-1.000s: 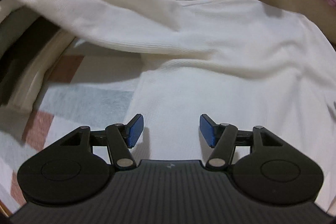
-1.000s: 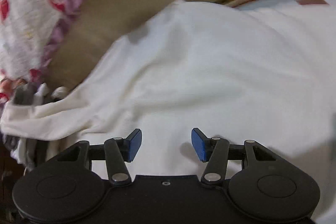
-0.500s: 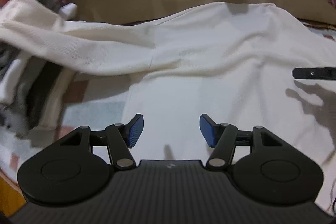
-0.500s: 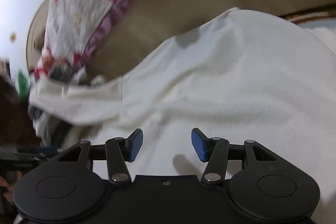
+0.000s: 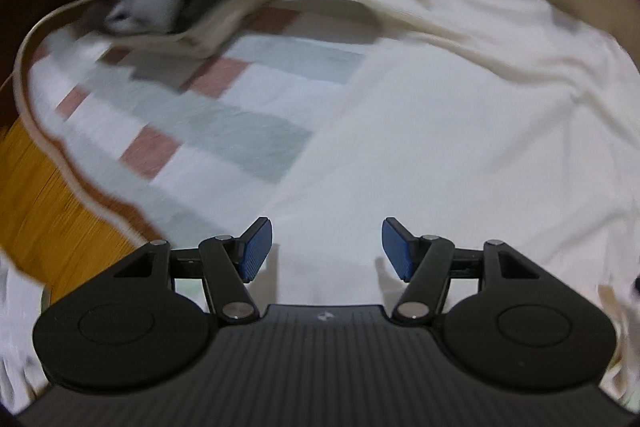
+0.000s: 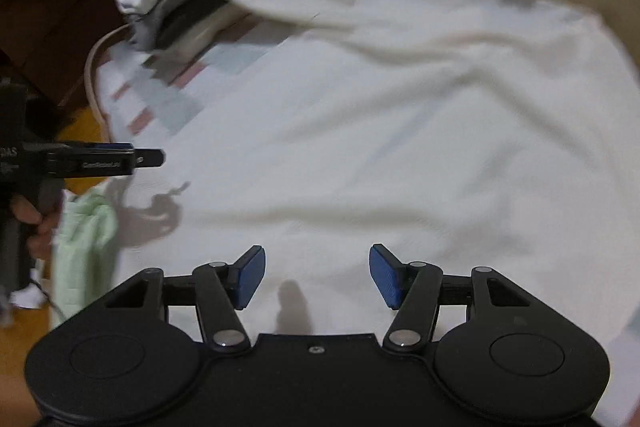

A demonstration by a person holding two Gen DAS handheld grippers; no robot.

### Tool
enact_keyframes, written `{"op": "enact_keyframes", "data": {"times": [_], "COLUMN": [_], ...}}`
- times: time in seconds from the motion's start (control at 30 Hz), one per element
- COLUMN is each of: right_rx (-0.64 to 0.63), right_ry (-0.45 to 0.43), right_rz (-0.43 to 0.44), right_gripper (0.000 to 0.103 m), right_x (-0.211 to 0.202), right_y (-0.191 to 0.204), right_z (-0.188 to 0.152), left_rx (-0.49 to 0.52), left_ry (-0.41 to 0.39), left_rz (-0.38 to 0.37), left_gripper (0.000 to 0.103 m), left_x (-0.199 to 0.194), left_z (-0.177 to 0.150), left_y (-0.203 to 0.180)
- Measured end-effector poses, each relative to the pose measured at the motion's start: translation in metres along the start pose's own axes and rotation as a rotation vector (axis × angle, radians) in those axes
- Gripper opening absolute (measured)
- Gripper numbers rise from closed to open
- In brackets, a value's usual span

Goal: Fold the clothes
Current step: 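Release the garment with both grippers and smooth it flat on the rug, then grasp the cream sleeve cuff with the left gripper and lift it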

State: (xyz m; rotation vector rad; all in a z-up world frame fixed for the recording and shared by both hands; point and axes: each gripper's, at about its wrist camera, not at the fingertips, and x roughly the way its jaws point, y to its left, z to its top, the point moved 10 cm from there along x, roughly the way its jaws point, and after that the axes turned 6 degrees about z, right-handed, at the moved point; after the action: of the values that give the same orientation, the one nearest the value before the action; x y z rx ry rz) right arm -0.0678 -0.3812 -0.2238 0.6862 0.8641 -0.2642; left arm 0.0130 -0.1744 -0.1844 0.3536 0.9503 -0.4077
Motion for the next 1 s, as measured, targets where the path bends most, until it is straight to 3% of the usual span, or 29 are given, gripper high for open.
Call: {"op": "enact_keyframes", "data": {"times": [0.17,0.23,0.27,0.3,0.33,0.4,0.43,0.53,0.7,0.83,0.93,0.97,1.0], "right_rx": [0.122,0.146,0.153,0.161,0.145,0.089,0.062,0.041,0.146,0.182,0.167,0.164,0.161], "right_ry": [0.052,0.064,0.068,0.080,0.067,0.043,0.028,-0.052,-0.125,-0.196,-0.254,-0.281,-0.308], "right_rz": [0.011,0.023,0.047,0.081,0.090,0.101,0.111,0.150,0.183,0.205,0.246,0.277,0.308], "right_gripper": [0.063,0.049,0.030,0.019,0.019,0.007,0.007,0.005,0.005,0.005,0.005,0.005,0.005], "right_x": [0.023,0.028,0.029,0.028,0.026,0.021,0.019,0.009,-0.013,-0.035,-0.056,-0.064,-0.072], "right_y": [-0.018,-0.023,-0.023,-0.017,-0.012,-0.003,-0.001,-0.011,-0.039,-0.049,-0.038,-0.033,-0.028], "right_z": [-0.026,-0.032,-0.033,-0.033,-0.030,-0.023,-0.018,-0.008,-0.001,0.005,0.008,0.010,0.013], "left_rx": [-0.056,-0.078,-0.089,-0.100,-0.112,-0.189,-0.219,-0.306,-0.238,-0.265,-0.266,-0.253,-0.239], "left_ry": [-0.004,-0.006,-0.007,-0.007,-0.008,0.029,0.087,0.125,0.079,0.098,0.123,0.140,0.158], "left_rz": [0.036,0.050,0.057,0.064,0.071,0.088,0.058,-0.022,-0.128,-0.217,-0.232,-0.253,-0.308], "left_gripper": [0.062,0.063,0.063,0.067,0.070,0.073,0.073,0.073,0.073,0.073,0.073,0.067,0.018], "left_x": [-0.020,-0.028,-0.032,-0.036,-0.040,-0.020,-0.006,0.017,0.020,0.020,0.033,0.039,0.044], "left_z": [-0.007,-0.010,-0.011,-0.012,-0.014,-0.021,-0.028,-0.041,-0.042,-0.040,-0.042,-0.044,-0.046], "left_y": [0.041,0.058,0.066,0.075,0.083,0.102,0.106,0.108,0.093,0.081,0.073,0.067,0.060]}}
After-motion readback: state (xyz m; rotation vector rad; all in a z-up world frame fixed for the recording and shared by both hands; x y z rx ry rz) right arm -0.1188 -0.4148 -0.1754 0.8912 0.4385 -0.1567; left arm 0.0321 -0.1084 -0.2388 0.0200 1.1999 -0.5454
